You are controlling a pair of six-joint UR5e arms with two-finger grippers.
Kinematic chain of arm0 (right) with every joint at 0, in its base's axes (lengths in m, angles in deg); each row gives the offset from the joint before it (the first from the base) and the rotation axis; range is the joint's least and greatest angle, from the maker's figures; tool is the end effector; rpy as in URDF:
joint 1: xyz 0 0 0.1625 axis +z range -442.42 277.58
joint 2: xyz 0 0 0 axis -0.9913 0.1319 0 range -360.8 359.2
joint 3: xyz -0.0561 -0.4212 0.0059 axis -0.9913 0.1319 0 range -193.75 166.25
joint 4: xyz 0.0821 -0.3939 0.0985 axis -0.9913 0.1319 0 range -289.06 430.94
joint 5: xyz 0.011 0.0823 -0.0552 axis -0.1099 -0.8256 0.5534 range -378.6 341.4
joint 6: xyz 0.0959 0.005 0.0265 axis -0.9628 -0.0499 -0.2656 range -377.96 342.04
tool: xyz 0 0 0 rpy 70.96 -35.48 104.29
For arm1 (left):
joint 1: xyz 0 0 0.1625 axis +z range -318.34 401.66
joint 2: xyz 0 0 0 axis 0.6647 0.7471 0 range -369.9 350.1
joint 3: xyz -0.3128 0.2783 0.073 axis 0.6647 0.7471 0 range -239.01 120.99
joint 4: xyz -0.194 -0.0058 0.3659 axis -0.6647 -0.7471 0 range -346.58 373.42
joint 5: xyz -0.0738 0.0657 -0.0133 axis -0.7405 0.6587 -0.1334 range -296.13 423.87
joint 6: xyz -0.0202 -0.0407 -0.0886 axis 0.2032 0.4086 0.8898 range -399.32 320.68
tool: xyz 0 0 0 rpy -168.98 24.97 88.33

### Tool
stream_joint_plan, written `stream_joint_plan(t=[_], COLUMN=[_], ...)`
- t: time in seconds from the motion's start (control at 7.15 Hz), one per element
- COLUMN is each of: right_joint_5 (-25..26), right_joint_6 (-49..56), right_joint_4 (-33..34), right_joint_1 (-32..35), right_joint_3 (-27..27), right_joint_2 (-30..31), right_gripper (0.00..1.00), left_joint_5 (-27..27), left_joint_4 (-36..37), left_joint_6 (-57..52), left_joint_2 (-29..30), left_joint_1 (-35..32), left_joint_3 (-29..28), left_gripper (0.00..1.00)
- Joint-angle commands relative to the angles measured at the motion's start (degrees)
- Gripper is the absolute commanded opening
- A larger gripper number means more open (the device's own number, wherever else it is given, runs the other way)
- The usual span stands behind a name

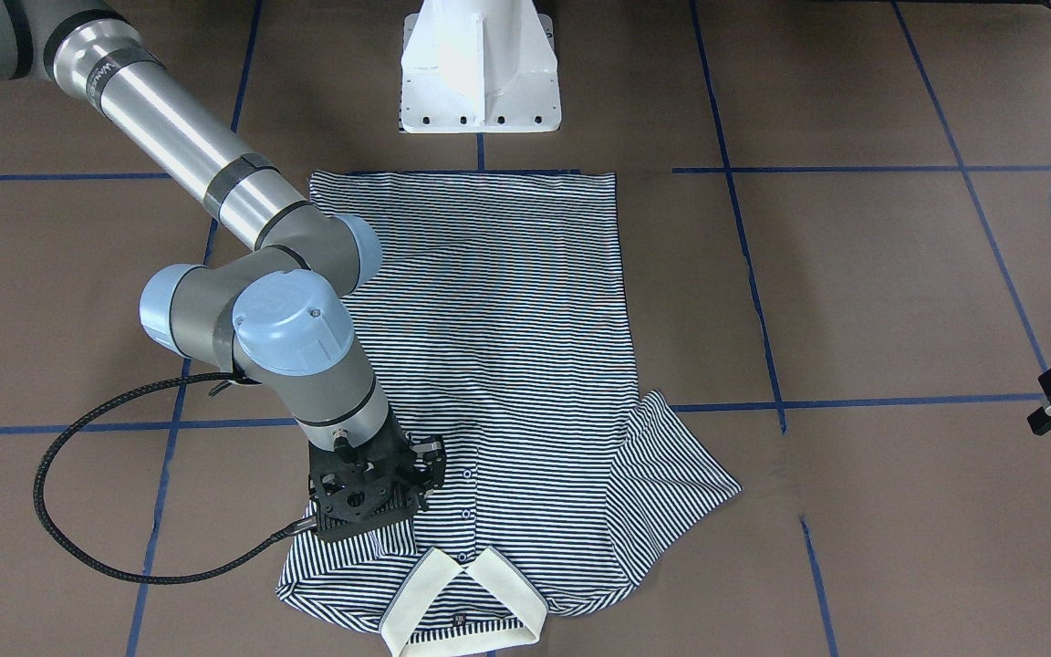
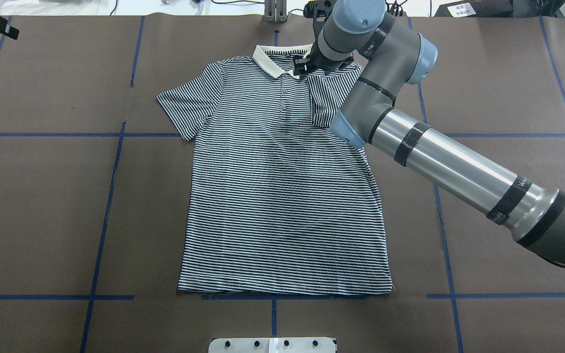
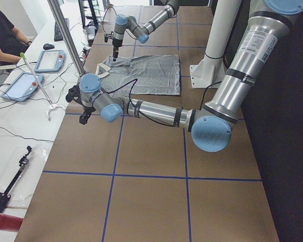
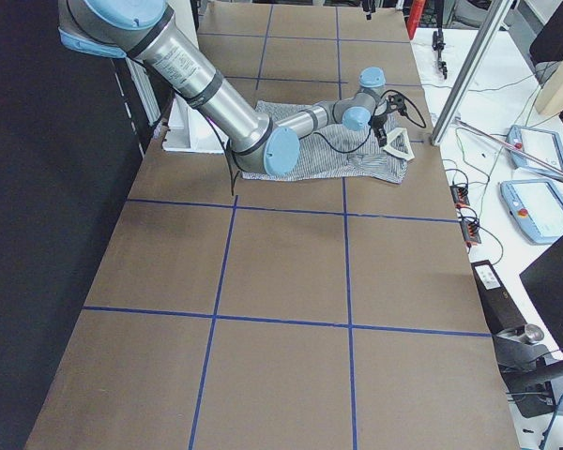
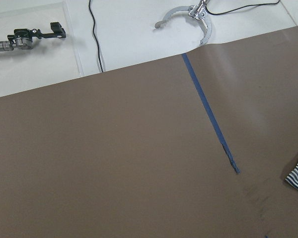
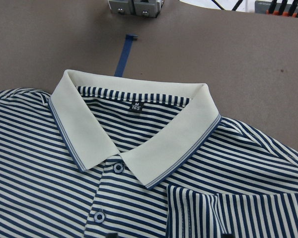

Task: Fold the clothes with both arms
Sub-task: 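Fold the grasped sleeve inward across the shirt with the right gripper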

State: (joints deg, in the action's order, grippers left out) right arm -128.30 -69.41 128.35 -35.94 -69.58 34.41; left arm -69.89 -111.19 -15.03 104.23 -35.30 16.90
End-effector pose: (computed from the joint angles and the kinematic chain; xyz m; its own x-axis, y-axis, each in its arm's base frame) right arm -0.5124 -0.6845 0.2457 0.6319 -0.1863 0.7523 -0.1316 0.9308 0.3411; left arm 0.0910 -0.6782 0.4631 0.6073 0.2951 -0.7376 0.0980 0.8935 0.4382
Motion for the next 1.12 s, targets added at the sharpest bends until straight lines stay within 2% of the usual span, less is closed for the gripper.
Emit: stream_joint_plan(t=[0.0, 0.14, 0.28, 0.42, 0.56, 0.7, 0.84, 0.98], right_joint_5=[-6.4, -10.9, -15.7, -16.1, -16.2, -16.2, -17.5, -18.5], right_joint_6=[-4.6, -4.6, -4.4, -3.8, -2.7, -0.1, 0.2, 0.3], right_joint_4=[14.1, 23.4, 29.1, 30.6, 30.4, 30.7, 30.7, 30.7], right_joint_1=[2.3, 4.5, 7.3, 8.1, 8.9, 9.7, 11.4, 11.7], right_joint_3=[-7.6, -15.8, -22.2, -27.3, -28.0, -28.0, -28.5, -29.7], right_joint_2=[0.2, 2.4, 5.8, 10.4, 12.3, 12.4, 13.3, 13.9], right_gripper=[1.0, 1.0, 1.0, 1.0, 1.0, 1.0, 1.0, 1.0], left_joint_5=[0.9, 4.7, 7.8, 15.4, 24.6, 30.3, 32.8, 38.0], left_joint_4=[-0.3, -1.6, -6.9, -10.4, -10.2, -9.9, -8.2, -4.4], left_joint_6=[11.3, 18.1, 28.3, 36.0, 40.2, 47.0, 49.4, 52.0], left_joint_2=[3.3, 3.7, 3.7, 3.6, 3.8, 5.0, 5.7, 6.1], left_joint_1=[2.6, 5.8, 9.1, 13.9, 20.9, 25.7, 27.2, 30.4], left_joint_3=[-0.2, 0.1, 0.6, 2.0, 3.3, 2.5, 1.8, 1.7], left_gripper=[1.0, 1.0, 1.0, 1.0, 1.0, 1.0, 1.0, 1.0])
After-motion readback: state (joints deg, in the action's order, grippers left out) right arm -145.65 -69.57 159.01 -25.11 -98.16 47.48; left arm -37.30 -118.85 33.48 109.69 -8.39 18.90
